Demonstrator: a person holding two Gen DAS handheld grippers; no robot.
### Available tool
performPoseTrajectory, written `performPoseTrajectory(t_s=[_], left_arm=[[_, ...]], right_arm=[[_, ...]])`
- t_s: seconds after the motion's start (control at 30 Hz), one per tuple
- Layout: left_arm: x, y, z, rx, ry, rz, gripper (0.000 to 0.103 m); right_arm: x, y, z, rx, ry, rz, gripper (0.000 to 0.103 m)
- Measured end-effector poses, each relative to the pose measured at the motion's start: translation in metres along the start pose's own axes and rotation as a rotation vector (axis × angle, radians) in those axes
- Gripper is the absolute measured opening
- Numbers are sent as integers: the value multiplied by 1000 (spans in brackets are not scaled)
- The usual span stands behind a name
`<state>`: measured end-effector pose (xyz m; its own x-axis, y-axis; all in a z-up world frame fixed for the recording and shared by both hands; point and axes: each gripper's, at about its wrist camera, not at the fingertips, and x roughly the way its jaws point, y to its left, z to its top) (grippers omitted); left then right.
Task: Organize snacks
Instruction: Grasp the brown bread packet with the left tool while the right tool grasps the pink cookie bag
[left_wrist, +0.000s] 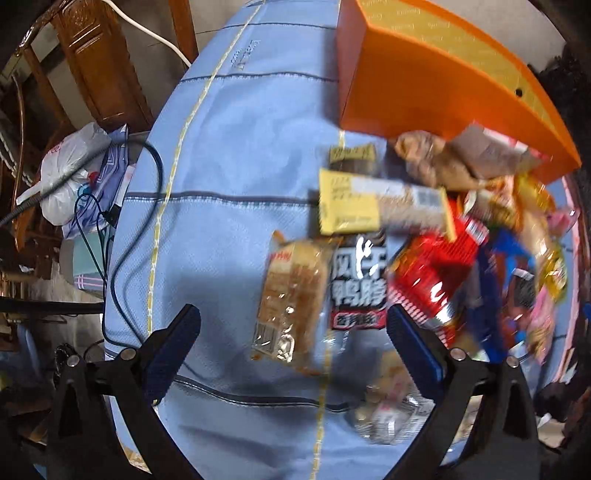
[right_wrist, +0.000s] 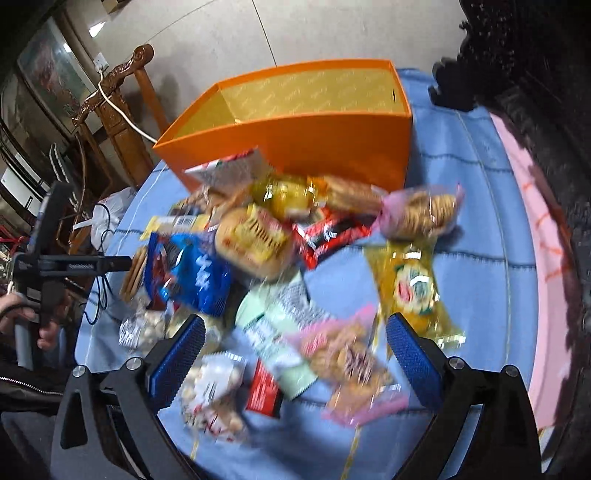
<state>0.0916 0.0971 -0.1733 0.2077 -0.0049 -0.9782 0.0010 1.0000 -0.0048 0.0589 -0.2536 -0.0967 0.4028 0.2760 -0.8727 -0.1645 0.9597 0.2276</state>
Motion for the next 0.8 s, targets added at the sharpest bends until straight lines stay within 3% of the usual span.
performPoseTrajectory(t_s=[0.17,0.3,0.37,0.43,0.47,0.63,0.67,0.8], left_arm=[[15,10,-2,31,15,7,92],[37,17,0,46,82,-17,64],[43,20,-1,41,95,-21,61],[42,18,0,66,73,-8,51],[39,15,0,97,59,-2,34],[12,3,5,141,8,-56,34],[4,0,6,150,-4,-69,34],[-12,-8,10,189,-17,-107,34]], right_arm=[[-6,3,-11,23,31,17,99],[-10,-2,-16,57,39,-4,99],[-10,-11,-18,87,49,-22,99],[-8,-20,-22,109,65,-40,99],[-7,-25,-26,126,74,-54,99],[6,-44,-37,247,114,-67,87],[11,-40,-35,235,118,-67,86],[43,-15,-27,28,167,-204,84]])
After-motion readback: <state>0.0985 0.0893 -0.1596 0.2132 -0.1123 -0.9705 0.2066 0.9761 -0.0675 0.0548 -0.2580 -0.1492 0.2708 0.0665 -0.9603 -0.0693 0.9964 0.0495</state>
